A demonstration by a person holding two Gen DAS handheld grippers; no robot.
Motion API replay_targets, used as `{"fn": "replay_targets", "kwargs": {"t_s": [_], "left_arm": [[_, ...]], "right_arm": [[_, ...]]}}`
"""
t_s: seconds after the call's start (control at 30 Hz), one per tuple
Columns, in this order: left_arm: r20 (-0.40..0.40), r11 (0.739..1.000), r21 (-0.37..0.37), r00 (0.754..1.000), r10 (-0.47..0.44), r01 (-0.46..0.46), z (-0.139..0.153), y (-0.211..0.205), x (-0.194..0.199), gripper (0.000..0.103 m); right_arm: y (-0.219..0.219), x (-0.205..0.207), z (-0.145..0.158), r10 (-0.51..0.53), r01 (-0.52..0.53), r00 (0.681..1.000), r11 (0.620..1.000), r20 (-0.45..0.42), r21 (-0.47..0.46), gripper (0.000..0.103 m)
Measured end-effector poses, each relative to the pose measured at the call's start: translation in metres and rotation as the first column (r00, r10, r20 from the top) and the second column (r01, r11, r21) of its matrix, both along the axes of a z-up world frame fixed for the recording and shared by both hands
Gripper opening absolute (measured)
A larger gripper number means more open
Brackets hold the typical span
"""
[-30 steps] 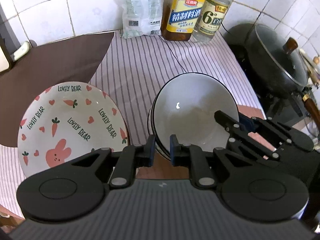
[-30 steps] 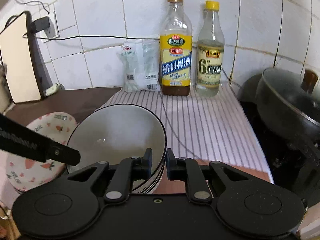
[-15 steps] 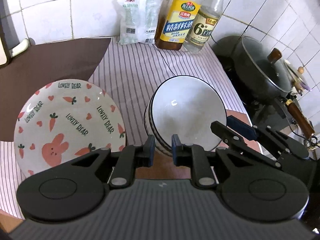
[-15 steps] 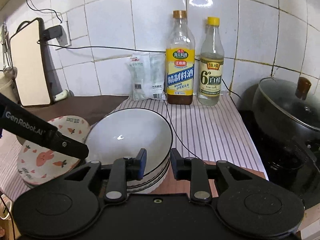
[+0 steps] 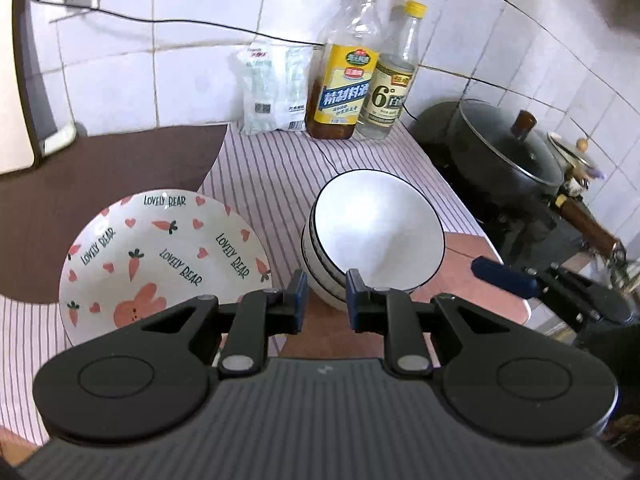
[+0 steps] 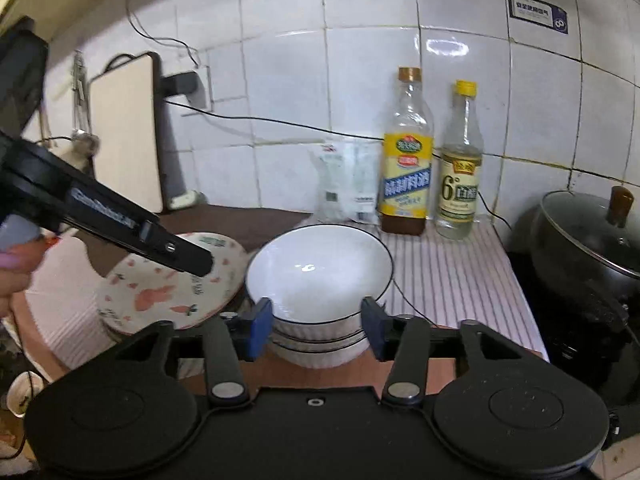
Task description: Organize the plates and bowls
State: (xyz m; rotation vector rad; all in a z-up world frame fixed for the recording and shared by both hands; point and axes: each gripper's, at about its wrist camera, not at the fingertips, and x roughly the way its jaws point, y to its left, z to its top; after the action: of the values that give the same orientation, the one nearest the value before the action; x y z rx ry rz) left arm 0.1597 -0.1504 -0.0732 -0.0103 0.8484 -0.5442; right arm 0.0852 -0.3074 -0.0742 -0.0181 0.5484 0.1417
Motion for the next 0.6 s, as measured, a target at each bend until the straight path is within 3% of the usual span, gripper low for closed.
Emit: {"fn": "replay_targets", "kwargs": {"t_s": [0.13, 0.3, 0.53, 0.6], "left_arm": [[0.005, 0.999, -0.043, 1.000, -0.027, 0.027, -0.010, 0.002, -0.004, 0.021], [-0.008, 0.995, -0.085, 0.999, -0.048, 0.047, -0.023, 0.001, -0.003, 0.035], [-0.102, 0.981, -0.194, 0.994, -0.037, 0.017, -0.030, 0.004, 0.022, 0.043], [-0.121, 0.978, -0.206, 0.992, -0.025, -0.001, -0.032, 0.004, 0.033, 0.047]], "right_arm": [[-0.002, -0.005, -0.012, 0.024, -0.024, 1.000, 1.000, 0.003, -0.010, 0.066], [-0.007, 0.000, -0.042, 0.020, -0.021, 0.999, 0.999, -0.033, -0.027, 0.075], [-0.010, 0.021, -0.084, 0.020, -0.025, 0.994, 0.999, -0.112, -0.041, 0.078], [-0.009, 0.026, -0.089, 0.031, -0.035, 0.994, 0.999, -0.109, -0.034, 0.091]]}}
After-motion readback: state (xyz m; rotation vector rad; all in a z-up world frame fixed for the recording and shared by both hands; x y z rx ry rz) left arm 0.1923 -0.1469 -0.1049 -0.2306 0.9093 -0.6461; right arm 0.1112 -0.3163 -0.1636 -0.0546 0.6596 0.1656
